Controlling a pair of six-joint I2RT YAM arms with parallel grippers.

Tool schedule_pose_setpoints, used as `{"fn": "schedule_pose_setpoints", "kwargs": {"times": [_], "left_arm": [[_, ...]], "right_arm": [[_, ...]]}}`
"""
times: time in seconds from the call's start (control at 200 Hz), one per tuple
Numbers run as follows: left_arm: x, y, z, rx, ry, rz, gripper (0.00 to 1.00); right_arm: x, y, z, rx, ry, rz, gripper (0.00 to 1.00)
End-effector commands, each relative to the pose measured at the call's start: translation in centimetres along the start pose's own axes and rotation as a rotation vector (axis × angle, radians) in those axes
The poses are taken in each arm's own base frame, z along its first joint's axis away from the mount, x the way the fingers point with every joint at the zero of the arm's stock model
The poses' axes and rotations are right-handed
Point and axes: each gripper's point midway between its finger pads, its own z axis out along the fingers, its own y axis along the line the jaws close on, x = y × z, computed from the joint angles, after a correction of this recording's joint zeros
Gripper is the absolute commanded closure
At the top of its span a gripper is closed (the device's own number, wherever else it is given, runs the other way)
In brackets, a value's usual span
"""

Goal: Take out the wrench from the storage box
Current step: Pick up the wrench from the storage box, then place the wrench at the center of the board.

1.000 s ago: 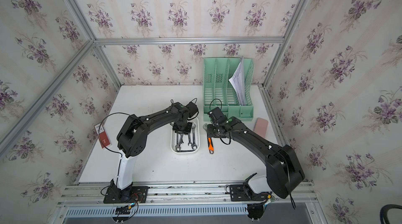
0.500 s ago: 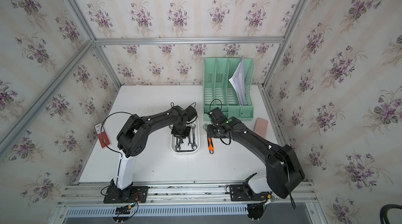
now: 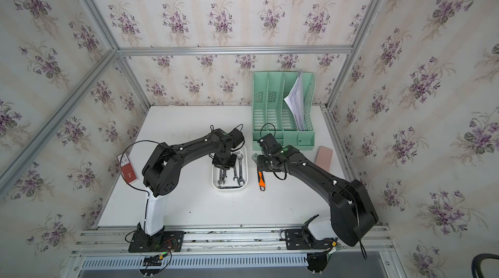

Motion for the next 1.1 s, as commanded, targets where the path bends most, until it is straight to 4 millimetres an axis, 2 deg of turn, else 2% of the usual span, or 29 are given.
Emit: {"fn": "schedule_pose_setpoints", "kwargs": {"times": [0.0,0.105,0.27,0.42,0.519,0.664,0.799,0.884,1.099], "left_arm": [[0.0,0.4,-1.4,-0.010,-0.008,0.012,0.86],[-0.3,0.3,-2.6,0.003,-0.023,0.013,0.86],[-1.2,0.8,-5.5,0.019,-0.064,0.007,0.87],[-2.1,2.7,-8.2,0.034,-0.121,-0.026,0.87],[-2.4,5.0,-9.0,0.032,-0.134,-0.065,0.87],[-2.2,8.7,-7.6,0.008,-0.114,-0.127,0.87],[-1.4,11.3,-4.6,-0.003,-0.074,-0.181,0.87],[-1.0,11.8,-2.8,-0.013,-0.054,-0.193,0.87],[-0.3,11.5,1.4,-0.015,0.015,-0.193,0.88]], "right_arm": [[-0.2,0.0,0.1,0.000,-0.005,-0.002,0.41],[-0.2,0.0,0.0,0.000,-0.007,-0.002,0.41],[-0.4,0.3,-0.1,-0.012,-0.010,-0.003,0.41],[-0.9,0.7,-0.6,-0.025,-0.019,-0.002,0.41],[-1.4,1.2,-1.0,-0.040,-0.023,-0.002,0.41],[-2.0,2.2,-1.3,-0.068,-0.010,0.004,0.42],[-2.6,3.2,-1.8,-0.097,-0.014,0.007,0.42],[-2.8,3.6,-2.0,-0.106,-0.013,0.003,0.42],[-2.8,4.3,-2.2,-0.111,-0.003,0.004,0.42]]}}
